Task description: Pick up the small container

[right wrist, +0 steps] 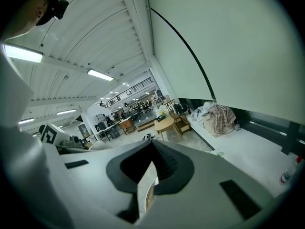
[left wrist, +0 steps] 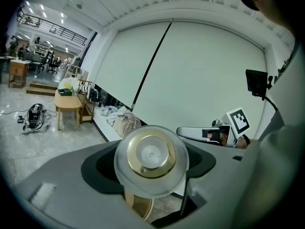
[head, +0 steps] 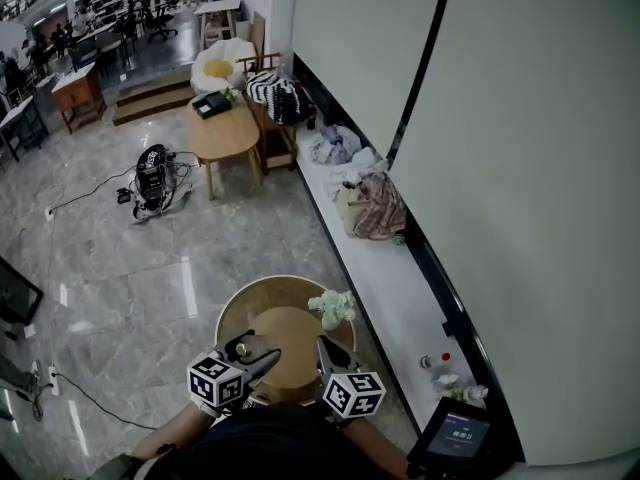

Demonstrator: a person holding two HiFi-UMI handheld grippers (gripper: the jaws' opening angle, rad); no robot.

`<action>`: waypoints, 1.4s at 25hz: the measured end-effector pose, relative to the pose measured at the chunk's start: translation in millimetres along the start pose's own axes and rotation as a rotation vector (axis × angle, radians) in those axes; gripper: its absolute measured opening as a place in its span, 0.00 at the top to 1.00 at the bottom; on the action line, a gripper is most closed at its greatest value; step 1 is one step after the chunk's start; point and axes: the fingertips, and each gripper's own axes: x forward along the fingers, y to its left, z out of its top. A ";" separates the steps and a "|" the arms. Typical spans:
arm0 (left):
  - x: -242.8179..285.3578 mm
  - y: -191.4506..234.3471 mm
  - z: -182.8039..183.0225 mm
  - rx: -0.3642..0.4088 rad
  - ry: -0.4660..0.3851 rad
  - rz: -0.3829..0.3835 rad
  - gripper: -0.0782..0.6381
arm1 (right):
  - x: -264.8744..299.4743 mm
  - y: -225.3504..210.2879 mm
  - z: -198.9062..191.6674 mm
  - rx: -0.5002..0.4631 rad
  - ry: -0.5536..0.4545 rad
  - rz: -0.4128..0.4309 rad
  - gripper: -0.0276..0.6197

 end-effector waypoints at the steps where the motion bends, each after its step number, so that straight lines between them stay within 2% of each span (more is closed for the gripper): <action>1: 0.7 -0.3 -1.3 0.000 0.003 -0.003 0.43 | 0.0 -0.4 -1.1 0.001 0.002 0.000 0.95; 15: -1.5 -3.2 -6.4 0.004 0.030 -0.019 0.43 | -0.8 8.2 -5.7 0.002 0.007 0.020 0.95; 35: 16.4 -4.6 -9.9 0.000 0.040 -0.037 0.43 | 1.7 -11.0 -8.4 0.027 0.015 0.002 0.95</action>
